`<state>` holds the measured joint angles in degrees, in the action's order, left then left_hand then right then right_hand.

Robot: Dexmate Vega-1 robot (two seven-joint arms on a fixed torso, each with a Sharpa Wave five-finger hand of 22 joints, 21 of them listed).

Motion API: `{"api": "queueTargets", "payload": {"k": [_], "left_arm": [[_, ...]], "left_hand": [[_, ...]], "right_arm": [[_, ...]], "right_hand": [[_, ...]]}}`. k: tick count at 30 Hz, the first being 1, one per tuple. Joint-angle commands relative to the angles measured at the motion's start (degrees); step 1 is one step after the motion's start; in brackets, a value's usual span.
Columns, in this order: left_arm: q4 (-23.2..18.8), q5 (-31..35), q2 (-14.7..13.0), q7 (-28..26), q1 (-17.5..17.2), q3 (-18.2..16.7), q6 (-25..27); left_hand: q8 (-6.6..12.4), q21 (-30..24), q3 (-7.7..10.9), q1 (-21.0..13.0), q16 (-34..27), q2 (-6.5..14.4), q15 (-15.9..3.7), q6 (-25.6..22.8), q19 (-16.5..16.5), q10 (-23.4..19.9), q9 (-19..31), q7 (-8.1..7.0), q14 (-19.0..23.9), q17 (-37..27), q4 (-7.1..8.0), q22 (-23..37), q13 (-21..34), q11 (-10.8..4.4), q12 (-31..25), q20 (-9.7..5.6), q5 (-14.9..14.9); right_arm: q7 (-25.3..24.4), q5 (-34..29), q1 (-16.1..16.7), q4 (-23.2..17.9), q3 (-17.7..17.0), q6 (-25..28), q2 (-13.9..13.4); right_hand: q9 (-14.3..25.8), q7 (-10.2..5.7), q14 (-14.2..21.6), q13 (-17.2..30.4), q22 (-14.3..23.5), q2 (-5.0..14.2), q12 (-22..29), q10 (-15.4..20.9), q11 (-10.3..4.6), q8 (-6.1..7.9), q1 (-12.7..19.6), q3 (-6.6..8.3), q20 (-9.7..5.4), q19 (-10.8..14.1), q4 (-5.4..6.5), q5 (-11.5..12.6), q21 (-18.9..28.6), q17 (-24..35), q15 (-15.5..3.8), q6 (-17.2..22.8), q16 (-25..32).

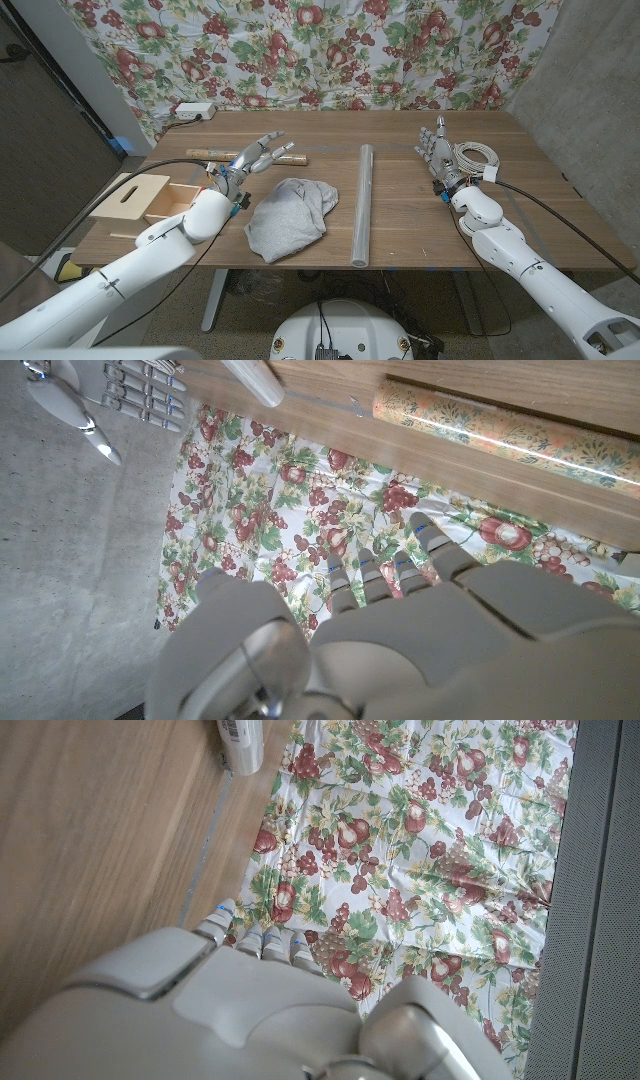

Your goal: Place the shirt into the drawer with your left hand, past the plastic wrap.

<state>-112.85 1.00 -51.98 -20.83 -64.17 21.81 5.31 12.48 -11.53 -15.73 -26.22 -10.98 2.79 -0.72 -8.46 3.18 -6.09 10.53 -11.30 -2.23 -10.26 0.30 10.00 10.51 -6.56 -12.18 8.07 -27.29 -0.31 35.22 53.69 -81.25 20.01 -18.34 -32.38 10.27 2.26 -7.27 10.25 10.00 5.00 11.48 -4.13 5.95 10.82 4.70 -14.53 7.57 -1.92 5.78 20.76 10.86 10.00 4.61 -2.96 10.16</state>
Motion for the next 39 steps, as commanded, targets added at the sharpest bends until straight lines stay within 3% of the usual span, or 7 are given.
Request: {"api": "queueTargets", "payload": {"k": [1, 19, 28, 39], "left_arm": [[2.01, 1.87, -2.27, -1.59, -0.2, 0.8, -5.46], [0.92, 2.68, -6.22, 0.1, 0.23, 1.92, -6.0], [0.73, 3.82, -6.86, -0.35, 0.4, 3.11, -6.3], [0.59, 4.6, -7.71, -0.46, 0.4, 4.18, -5.15]], "left_hand": [[-0.34, 0.01, 0.01, -0.49, 0.35, 0.25, -0.47, 0.82, 0.19, -0.18, 0.24, -0.28, -0.71, -0.17, -0.42, 0.29, 0.3, 0.0, -0.14, -0.5, 0.05], [-0.02, 0.04, 0.18, -1.33, 0.23, 0.26, -0.64, -0.61, 0.33, -0.53, 0.26, -0.24, -0.8, -0.17, -0.9, 0.28, 0.32, -0.11, -0.07, -0.65, -0.28], [0.24, 0.13, 0.27, -1.78, 0.07, 0.27, -0.76, -1.75, 0.18, -1.03, 0.27, -0.93, -0.51, -0.17, -1.16, 0.29, 0.32, -0.41, -0.15, -0.39, -0.49], [0.2, 0.13, 0.32, -2.09, -0.02, 0.26, -1.13, -2.08, 0.23, -1.31, 0.28, -0.27, -0.32, -0.18, -1.35, 0.3, 0.33, -0.4, -0.15, -0.6, -0.66]], "right_arm": [[-0.18, 0.18, 0.15, -0.39, -0.18, 0.14, -0.04], [-0.6, 0.07, 0.1, -0.1, -0.08, 0.25, 0.23], [-0.79, -0.13, 0.05, 0.02, 0.02, 0.21, 0.36], [-0.83, -0.04, 0.11, 0.36, 0.04, 0.05, 0.58]], "right_hand": [[0.31, 0.2, -0.13, 0.32, 0.15, -0.08, 0.43, -0.12, 0.53, 0.22, 0.51, 0.03, -0.05, 0.03, -0.14, -0.06, 0.19, 0.23, -0.04, 0.08, 0.35], [0.31, 0.24, -0.15, 0.32, 0.16, -0.05, 0.45, -0.1, 0.53, 0.19, 0.52, 0.09, -0.07, 0.01, -0.16, -0.12, 0.18, 0.23, -0.04, 0.1, 0.34], [0.31, 0.23, -0.17, 0.32, 0.16, -0.02, 0.45, -0.12, 0.51, 0.18, 0.51, 0.12, -0.1, 0.0, -0.16, -0.15, 0.19, 0.23, -0.01, 0.11, 0.33], [0.31, 0.34, -0.14, 0.32, 0.16, 0.03, 0.47, -0.1, 0.55, 0.19, 0.51, 0.18, -0.09, -0.01, -0.16, -0.2, 0.18, 0.23, -0.09, 0.2, 0.34]]}}
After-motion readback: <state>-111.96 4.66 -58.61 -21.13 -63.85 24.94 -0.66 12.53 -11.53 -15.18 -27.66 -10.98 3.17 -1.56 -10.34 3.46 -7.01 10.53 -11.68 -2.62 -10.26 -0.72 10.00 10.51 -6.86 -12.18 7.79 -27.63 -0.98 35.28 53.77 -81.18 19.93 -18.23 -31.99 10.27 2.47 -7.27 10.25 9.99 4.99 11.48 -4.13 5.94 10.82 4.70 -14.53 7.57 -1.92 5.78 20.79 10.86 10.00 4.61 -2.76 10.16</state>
